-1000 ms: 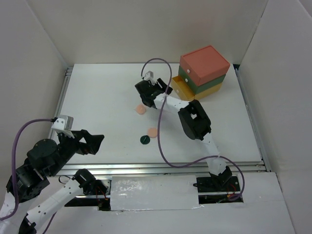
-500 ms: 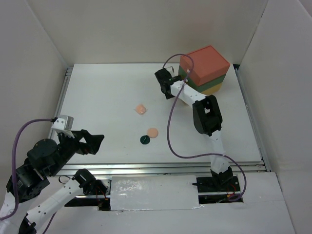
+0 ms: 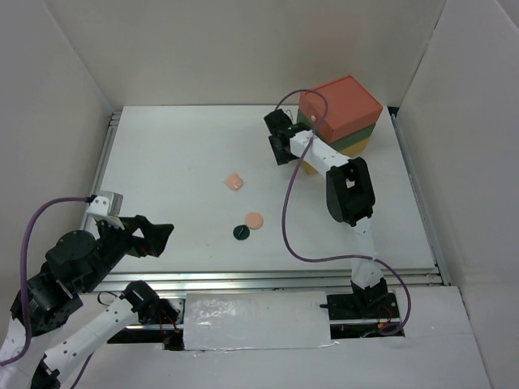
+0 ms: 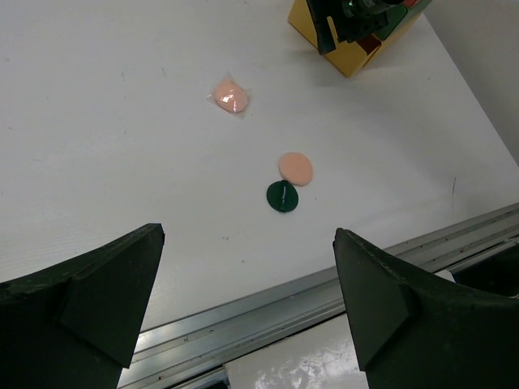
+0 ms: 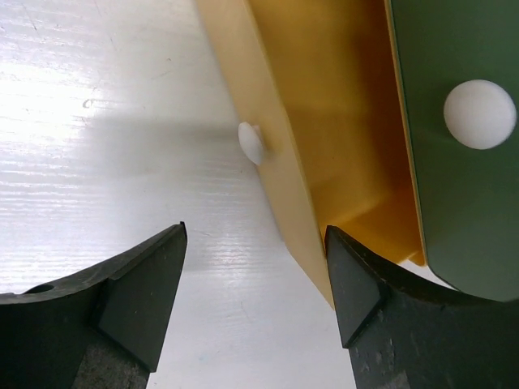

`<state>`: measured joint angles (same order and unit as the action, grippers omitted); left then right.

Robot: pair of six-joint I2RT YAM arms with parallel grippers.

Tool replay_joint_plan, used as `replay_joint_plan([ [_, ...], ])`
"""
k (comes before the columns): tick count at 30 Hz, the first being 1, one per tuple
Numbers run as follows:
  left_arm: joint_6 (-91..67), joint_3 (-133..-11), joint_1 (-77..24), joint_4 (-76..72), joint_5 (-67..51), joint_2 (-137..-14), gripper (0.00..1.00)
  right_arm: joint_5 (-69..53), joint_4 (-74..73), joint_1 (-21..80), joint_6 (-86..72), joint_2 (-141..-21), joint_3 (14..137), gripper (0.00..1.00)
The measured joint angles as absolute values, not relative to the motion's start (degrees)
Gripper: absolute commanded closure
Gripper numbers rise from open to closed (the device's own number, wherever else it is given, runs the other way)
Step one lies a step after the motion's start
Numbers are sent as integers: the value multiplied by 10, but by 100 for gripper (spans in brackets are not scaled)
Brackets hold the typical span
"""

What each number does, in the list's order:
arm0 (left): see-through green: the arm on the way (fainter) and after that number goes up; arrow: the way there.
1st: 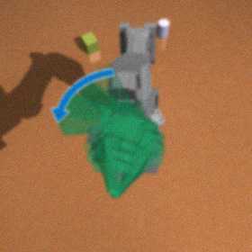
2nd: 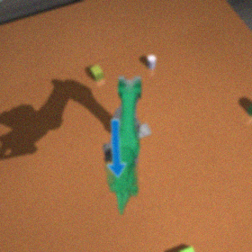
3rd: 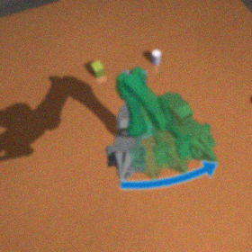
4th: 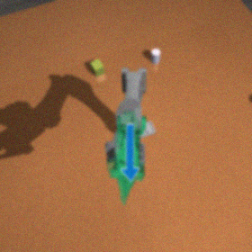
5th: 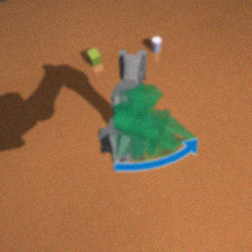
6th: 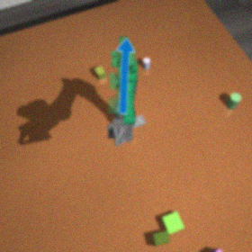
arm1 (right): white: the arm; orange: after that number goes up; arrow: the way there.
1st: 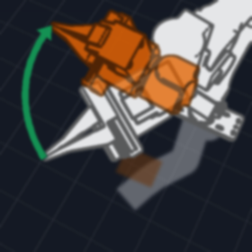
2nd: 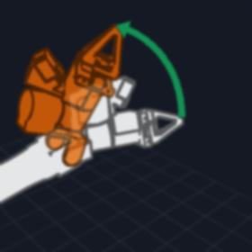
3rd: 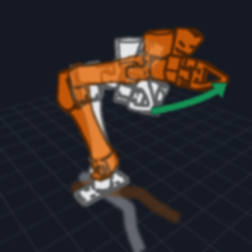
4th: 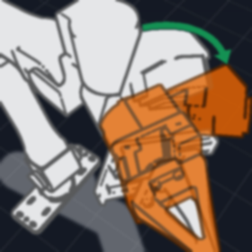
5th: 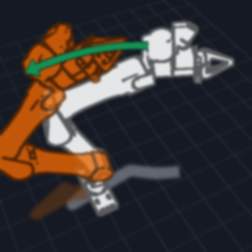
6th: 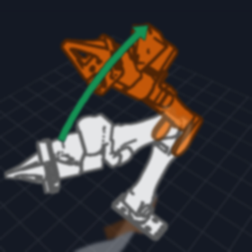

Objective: Organize the makeup

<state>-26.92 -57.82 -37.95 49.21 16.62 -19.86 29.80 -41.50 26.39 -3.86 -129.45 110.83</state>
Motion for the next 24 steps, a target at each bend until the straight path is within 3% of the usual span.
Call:
replay_joint_plan([
  [24,-269,-578,-380,492,166,-204,1,84,-421,256,-37,-1273,1102,25],
])
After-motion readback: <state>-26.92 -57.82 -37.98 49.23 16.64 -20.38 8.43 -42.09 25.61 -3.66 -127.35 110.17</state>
